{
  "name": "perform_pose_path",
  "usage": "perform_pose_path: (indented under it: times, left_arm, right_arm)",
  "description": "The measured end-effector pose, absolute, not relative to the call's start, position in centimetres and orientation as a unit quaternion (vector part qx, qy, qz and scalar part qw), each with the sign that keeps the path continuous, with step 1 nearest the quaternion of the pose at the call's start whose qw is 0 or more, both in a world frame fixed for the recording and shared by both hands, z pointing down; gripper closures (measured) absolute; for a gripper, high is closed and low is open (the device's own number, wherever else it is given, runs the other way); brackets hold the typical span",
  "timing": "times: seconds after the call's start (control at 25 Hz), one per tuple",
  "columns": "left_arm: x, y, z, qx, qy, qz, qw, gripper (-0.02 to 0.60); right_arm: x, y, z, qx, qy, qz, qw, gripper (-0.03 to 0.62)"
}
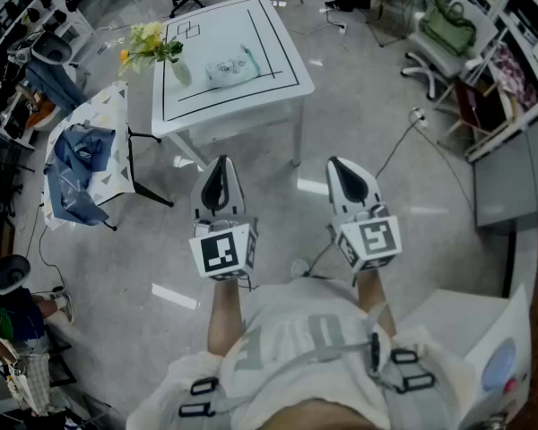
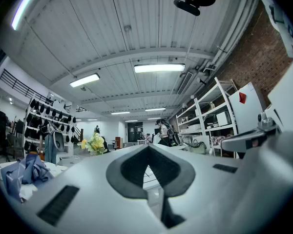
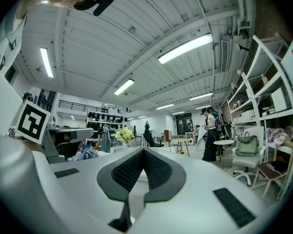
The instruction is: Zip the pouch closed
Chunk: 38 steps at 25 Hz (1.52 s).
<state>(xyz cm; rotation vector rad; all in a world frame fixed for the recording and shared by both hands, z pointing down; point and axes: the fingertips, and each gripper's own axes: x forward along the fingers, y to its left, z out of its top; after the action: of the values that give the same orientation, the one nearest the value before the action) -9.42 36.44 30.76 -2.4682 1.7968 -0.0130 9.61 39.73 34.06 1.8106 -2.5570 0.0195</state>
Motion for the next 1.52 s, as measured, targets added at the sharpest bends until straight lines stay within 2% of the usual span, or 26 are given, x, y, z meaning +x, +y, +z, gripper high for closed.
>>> perform_pose_path:
  times: [0.32,0.6,0.84,1.16,1.52]
  left_arm:
    - [-8.6,36.5,31.5,-0.813,0.58,-0.006,0.049,0.574]
    - [-8.5,36.8,31.3,-0.805,0.592,-0.012,0.044,0.574]
    - [-9.6,36.0,31.7,-0.8,0.599,-0.006,0.036,0.574]
    - [-10.3,28.9,30.5,-0.801,0.594,0.023,0.063,0.574]
    - [-10.4,18.1,30.3,-0.807,0.588,0.023,0.043,0.574]
  right_arm:
    - [10.2,40.1,34.1,0.573,-0.819,-0.011,0.028,0.589]
    - [10.0,40.0,34.4,0.546,-0.836,0.042,-0.026,0.589]
    - [9.1,39.1,35.1,0.537,-0.842,0.051,-0.014,0.589]
    - [9.4,34.4,33.7,0.554,-0.832,0.011,-0.024,0.589]
    - [11.0,24.2,33.0,0.583,-0.812,0.016,-0.016,0.589]
